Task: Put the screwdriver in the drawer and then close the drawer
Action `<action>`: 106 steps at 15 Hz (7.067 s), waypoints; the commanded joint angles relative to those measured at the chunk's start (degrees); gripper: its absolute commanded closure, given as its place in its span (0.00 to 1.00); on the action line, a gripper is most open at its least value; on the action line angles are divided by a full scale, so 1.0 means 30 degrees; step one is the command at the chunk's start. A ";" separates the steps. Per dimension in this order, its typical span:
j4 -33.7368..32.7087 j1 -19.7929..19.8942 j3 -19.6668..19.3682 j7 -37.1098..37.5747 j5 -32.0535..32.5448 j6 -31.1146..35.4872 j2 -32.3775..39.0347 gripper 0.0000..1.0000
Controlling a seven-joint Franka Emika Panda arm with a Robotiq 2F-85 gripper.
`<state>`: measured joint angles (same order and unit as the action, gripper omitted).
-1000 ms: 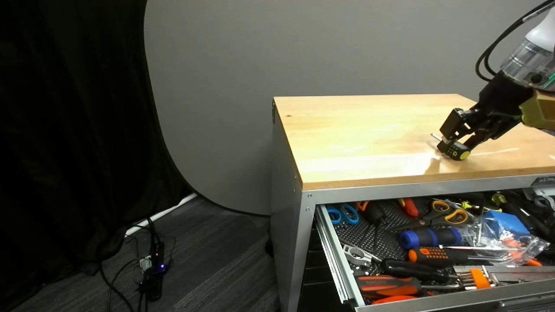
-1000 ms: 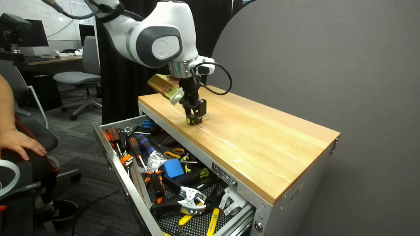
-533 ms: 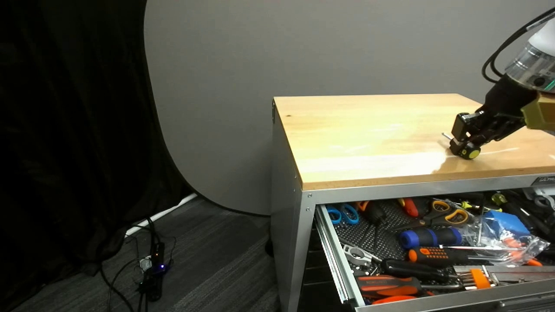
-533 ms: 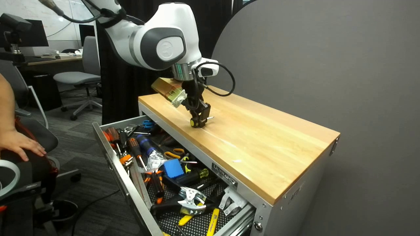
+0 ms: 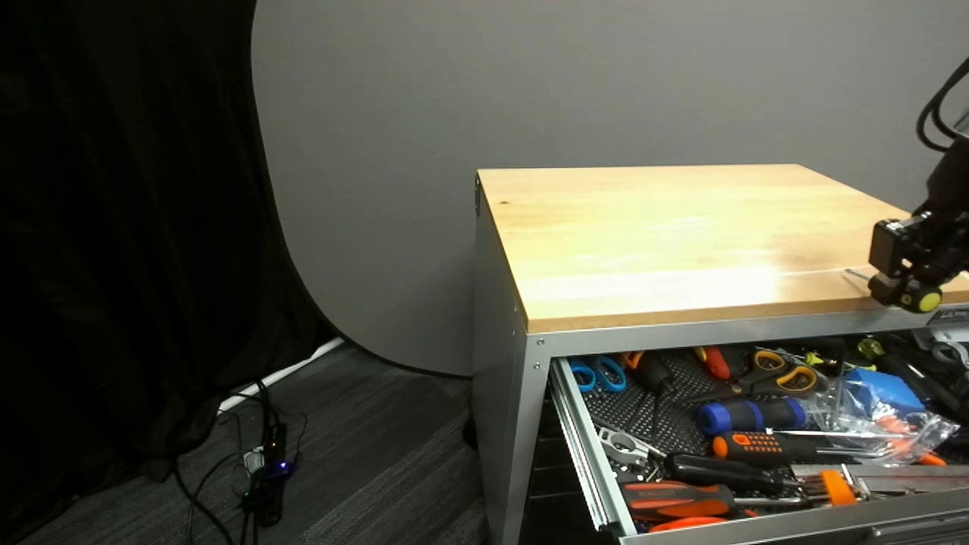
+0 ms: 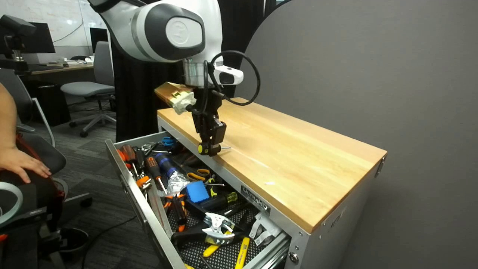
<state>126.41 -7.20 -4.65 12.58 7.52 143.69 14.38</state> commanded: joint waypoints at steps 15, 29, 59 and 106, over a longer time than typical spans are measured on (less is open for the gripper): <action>0.4472 0.0500 0.1590 0.0326 -0.0129 -0.0583 -0.2196 0.09; 0.5418 0.2346 0.0764 -0.0754 -0.0365 -0.5360 -0.0925 0.47; 0.3367 -0.0804 -0.0156 0.6977 0.0486 0.3795 0.1940 0.95; -0.0020 0.1493 0.1520 -0.6799 -0.3377 -1.1212 -0.5570 0.00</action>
